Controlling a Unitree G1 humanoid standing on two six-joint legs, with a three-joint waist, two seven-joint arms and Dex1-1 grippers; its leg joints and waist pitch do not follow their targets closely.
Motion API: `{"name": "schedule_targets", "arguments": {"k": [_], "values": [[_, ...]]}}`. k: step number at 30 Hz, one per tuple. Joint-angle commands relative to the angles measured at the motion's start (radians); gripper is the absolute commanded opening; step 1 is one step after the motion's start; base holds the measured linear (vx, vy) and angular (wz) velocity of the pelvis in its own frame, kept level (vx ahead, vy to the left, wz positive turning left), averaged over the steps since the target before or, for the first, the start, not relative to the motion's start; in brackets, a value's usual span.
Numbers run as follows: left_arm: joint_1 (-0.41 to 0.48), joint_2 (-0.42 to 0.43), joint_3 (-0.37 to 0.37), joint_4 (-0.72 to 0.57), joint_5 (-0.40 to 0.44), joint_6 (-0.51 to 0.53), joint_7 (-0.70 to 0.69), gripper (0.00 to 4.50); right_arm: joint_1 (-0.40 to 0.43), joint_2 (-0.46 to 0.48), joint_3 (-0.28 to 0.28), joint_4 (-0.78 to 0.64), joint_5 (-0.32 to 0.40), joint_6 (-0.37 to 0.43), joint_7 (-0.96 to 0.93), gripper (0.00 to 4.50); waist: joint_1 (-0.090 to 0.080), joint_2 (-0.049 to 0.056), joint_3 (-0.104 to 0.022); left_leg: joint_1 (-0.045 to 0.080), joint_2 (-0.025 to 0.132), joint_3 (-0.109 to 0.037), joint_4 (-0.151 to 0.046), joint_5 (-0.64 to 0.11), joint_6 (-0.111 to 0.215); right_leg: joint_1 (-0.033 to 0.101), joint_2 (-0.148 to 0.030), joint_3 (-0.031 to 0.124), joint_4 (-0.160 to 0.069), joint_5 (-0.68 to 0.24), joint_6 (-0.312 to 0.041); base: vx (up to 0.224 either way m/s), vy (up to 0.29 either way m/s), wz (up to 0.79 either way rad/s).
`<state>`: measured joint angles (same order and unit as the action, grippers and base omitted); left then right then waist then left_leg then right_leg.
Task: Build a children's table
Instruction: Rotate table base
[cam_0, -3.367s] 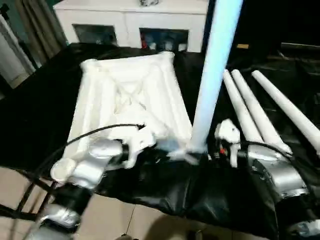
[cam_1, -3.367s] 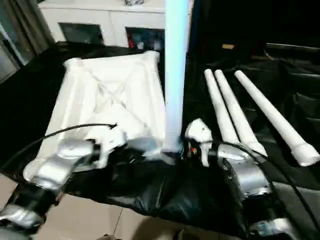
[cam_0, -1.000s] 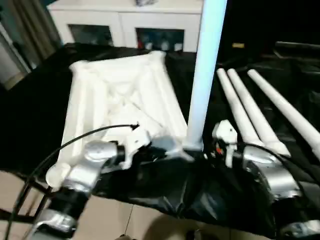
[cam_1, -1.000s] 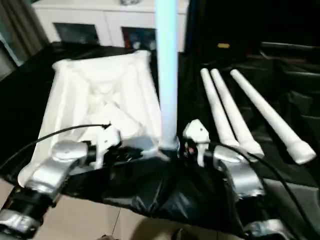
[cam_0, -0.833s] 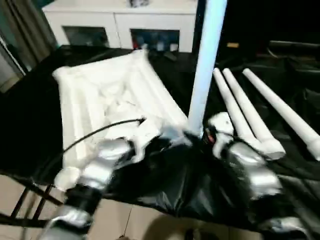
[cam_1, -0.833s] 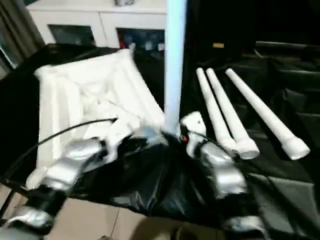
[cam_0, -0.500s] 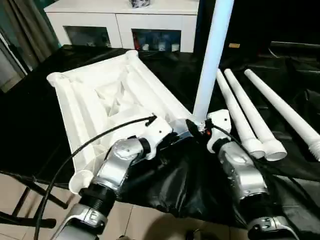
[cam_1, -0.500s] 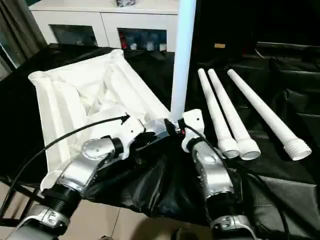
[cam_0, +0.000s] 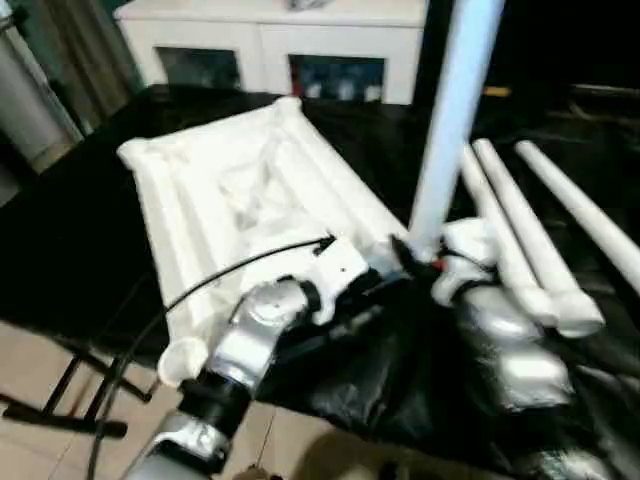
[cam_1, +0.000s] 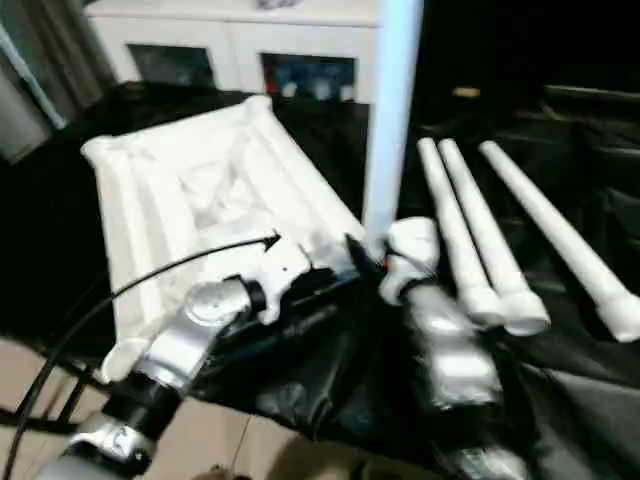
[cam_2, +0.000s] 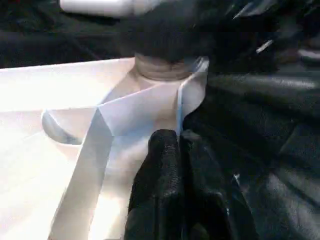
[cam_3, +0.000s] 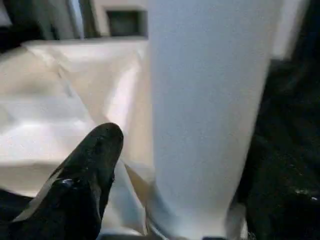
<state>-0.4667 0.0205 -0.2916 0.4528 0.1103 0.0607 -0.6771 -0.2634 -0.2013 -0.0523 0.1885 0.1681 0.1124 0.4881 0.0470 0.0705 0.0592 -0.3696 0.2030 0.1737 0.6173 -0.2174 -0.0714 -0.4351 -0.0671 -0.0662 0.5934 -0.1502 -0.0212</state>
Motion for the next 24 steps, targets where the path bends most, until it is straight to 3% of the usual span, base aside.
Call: {"name": "schedule_targets", "arguments": {"k": [1, 3, 6, 7, 8, 9, 11, 13, 14, 15, 17, 18, 20, 21, 22, 23, 24], "values": [[0.004, -0.011, -0.025, -0.044, -0.022, -0.012, -0.021, 0.55, 0.025, -0.021, 0.008, -0.088, 0.054, 0.036, 0.072, 3.75, -0.003, -0.033, -0.077, -0.007, 0.015, -0.001, -0.062, -0.018, 0.182, 0.077, -0.055, 0.039, -0.055, -0.128, -0.206, 0.0, 0.0, 0.0], [0.009, -0.002, -0.008, -0.057, -0.025, -0.011, -0.005, 0.63, 0.06, -0.063, 0.006, -0.149, 0.094, 0.062, 0.127, 3.75, -0.001, -0.03, -0.074, -0.006, 0.018, -0.001, -0.064, -0.044, 0.173, 0.075, -0.06, 0.038, -0.064, -0.188, -0.198, 0.0, 0.0, 0.0], [0.019, 0.018, 0.06, -0.094, -0.047, 0.013, 0.04, 1.03, 0.111, -0.138, 0.003, -0.231, 0.136, 0.094, 0.216, 3.75, -0.005, -0.036, -0.068, -0.009, 0.014, -0.001, -0.068, -0.1, 0.145, 0.079, -0.057, 0.036, -0.076, -0.277, -0.167, 0.0, 0.0, 0.0], [0.019, 0.026, 0.076, -0.1, -0.049, 0.02, 0.048, 1.03, 0.117, -0.15, -0.001, -0.243, 0.143, 0.102, 0.229, 3.75, -0.005, -0.031, -0.067, -0.009, 0.013, -0.002, -0.067, -0.102, 0.141, 0.079, -0.056, 0.035, -0.077, -0.288, -0.16, 0.0, 0.0, 0.0], [0.02, 0.04, 0.097, -0.106, -0.052, 0.026, 0.057, 1.03, 0.122, -0.164, -0.008, -0.251, 0.15, 0.107, 0.241, 3.75, -0.012, -0.036, -0.065, -0.012, 0.011, -0.002, -0.068, -0.116, 0.133, 0.078, -0.054, 0.033, -0.082, -0.319, -0.145, 0.0, 0.0, 0.0], [0.02, 0.069, 0.133, -0.116, -0.057, 0.03, 0.074, 1.03, 0.129, -0.185, -0.019, -0.265, 0.165, 0.125, 0.259, 3.75, -0.017, -0.032, -0.066, -0.014, 0.008, -0.004, -0.068, -0.119, 0.127, 0.08, -0.052, 0.032, -0.084, -0.334, -0.132, 0.0, 0.0, 0.0], [0.019, 0.078, 0.143, -0.119, -0.059, 0.031, 0.08, 1.03, 0.131, -0.191, -0.023, -0.271, 0.171, 0.134, 0.264, 3.75, -0.019, -0.031, -0.063, -0.008, 0.006, -0.003, -0.068, -0.134, 0.118, 0.073, -0.049, 0.032, -0.091, -0.38, -0.114, 0.0, 0.0, 0.0], [0.013, 0.136, 0.21, -0.144, -0.065, 0.059, 0.118, 1.03, 0.144, -0.225, -0.031, -0.282, 0.167, 0.153, 0.276, 3.75, -0.018, -0.033, -0.063, -0.004, 0.004, -0.002, -0.066, -0.139, 0.108, 0.068, -0.046, 0.031, -0.093, -0.409, -0.104, 0.0, 0.0, 0.0], [0.013, 0.136, 0.21, -0.144, -0.065, 0.059, 0.118, 1.03, 0.144, -0.225, -0.031, -0.282, 0.167, 0.153, 0.276, 3.75, -0.017, -0.032, -0.062, -0.003, 0.006, -0.003, -0.068, -0.139, 0.107, 0.068, -0.046, 0.031, -0.094, -0.416, -0.103, 0.0, 0.0, 0.0], [0.008, 0.186, 0.262, -0.167, -0.058, 0.089, 0.157, 1.03, 0.155, -0.25, -0.037, -0.292, 0.165, 0.165, 0.28, 3.75, -0.015, -0.03, -0.063, -0.002, 0.007, -0.004, -0.068, -0.135, 0.101, 0.067, -0.046, 0.03, -0.092, -0.42, -0.099, 0.0, 0.0, 0.0], [0.009, 0.265, 0.338, -0.212, -0.041, 0.138, 0.203, 1.03, 0.178, -0.282, -0.042, -0.32, 0.183, 0.196, 0.296, 3.75, -0.018, -0.033, -0.062, -0.007, 0.005, -0.007, -0.069, -0.128, 0.098, 0.069, -0.043, 0.028, -0.089, -0.401, -0.098, 0.0, 0.0, 0.0], [0.029, 0.343, 0.41, -0.269, -0.023, 0.197, 0.221, 1.03, 0.216, -0.308, -0.027, -0.373, 0.226, 0.244, 0.339, 3.75, -0.016, -0.04, -0.065, -0.003, 0.006, -0.006, -0.067, -0.13, 0.099, 0.067, -0.043, 0.029, -0.089, -0.401, -0.094, 0.0, 0.0, 0.0], [0.042, 0.373, 0.432, -0.288, -0.012, 0.21, 0.222, 1.03, 0.229, -0.317, -0.01, -0.393, 0.236, 0.258, 0.359, 3.75, -0.014, -0.032, -0.065, -0.009, 0.009, -0.011, -0.069, -0.109, 0.104, 0.073, -0.045, 0.031, -0.078, -0.365, -0.101, 0.0, 0.0, 0.0], [0.059, 0.403, 0.448, -0.308, 0.0, 0.229, 0.22, 1.08, 0.238, -0.319, 0.012, -0.406, 0.238, 0.27, 0.376, 3.47, -0.017, -0.027, -0.062, -0.008, 0.01, -0.012, -0.071, -0.113, 0.107, 0.068, -0.044, 0.028, -0.083, -0.368, -0.099, 0.0, 0.0, 0.0], [0.084, 0.434, 0.466, -0.331, 0.011, 0.257, 0.211, 1.08, 0.227, -0.307, 0.049, -0.395, 0.213, 0.284, 0.365, 3.4, -0.017, -0.041, -0.067, -0.006, 0.01, -0.012, -0.068, -0.104, 0.106, 0.069, -0.044, 0.029, -0.078, -0.352, -0.108, 0.0, 0.0, 0.0], [0.096, 0.449, 0.473, -0.342, 0.017, 0.272, 0.207, 0.88, 0.219, -0.3, 0.067, -0.387, 0.199, 0.291, 0.358, 3.4, -0.016, -0.033, -0.064, -0.005, 0.013, -0.012, -0.072, -0.095, 0.104, 0.064, -0.045, 0.03, -0.075, -0.337, -0.125, 0.0, 0.0, 0.0], [0.127, 0.479, 0.482, -0.364, 0.026, 0.312, 0.196, 0.69, 0.185, -0.274, 0.113, -0.343, 0.15, 0.304, 0.325, 3.21, -0.014, -0.03, -0.064, 0.004, 0.016, -0.01, -0.072, -0.11, 0.1, 0.056, -0.046, 0.032, -0.079, -0.342, -0.138, 0.0, 0.0, 0.0]]}}
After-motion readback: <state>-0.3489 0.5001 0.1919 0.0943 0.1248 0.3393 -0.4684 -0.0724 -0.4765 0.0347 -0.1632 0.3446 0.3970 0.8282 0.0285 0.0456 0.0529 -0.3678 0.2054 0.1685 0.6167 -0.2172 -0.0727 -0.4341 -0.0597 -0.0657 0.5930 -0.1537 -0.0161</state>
